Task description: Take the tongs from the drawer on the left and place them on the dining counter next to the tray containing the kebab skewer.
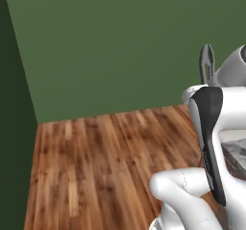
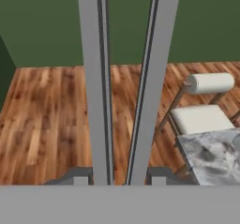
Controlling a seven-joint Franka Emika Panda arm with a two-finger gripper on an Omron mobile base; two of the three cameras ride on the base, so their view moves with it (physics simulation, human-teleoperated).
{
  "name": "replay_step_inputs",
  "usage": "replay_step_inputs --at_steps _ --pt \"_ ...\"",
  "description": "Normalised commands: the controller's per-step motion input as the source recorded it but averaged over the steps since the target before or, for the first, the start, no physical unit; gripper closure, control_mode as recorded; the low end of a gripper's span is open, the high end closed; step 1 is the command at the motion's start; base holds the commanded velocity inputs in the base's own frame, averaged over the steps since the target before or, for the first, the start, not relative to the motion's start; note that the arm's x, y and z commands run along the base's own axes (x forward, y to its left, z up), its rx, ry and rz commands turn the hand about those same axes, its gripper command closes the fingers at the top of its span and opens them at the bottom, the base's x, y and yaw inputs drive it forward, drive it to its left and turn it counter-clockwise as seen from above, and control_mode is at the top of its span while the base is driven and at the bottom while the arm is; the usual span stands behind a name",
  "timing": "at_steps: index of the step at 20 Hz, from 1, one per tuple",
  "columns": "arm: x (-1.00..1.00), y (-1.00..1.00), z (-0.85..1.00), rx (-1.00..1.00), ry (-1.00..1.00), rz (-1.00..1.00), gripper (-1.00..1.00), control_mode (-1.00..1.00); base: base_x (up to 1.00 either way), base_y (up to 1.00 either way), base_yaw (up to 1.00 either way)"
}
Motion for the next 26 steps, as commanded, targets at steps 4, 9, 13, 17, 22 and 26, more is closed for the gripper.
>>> replay_step_inputs --at_steps 4,9,13,17,22,26 --pt "0.00 0.00 0.00 0.00 0.00 0.00 1.00 1.00 0.93 0.45 -0.26" --pt "0.00 0.00 0.00 0.00 0.00 0.00 1.00 1.00 0.65 0.40 -0.35" --pt "0.00 0.00 0.00 0.00 0.00 0.00 1.00 1.00 0.43 0.47 -0.50" --pt "0.00 0.00 0.00 0.00 0.00 0.00 1.00 1.00 0.08 0.53 -0.72" --pt "0.00 0.00 0.00 0.00 0.00 0.00 1.00 1.00 0.05 0.50 -0.80" --pt "0.00 0.00 0.00 0.00 0.00 0.00 1.00 1.00 0.17 0.59 -0.77"
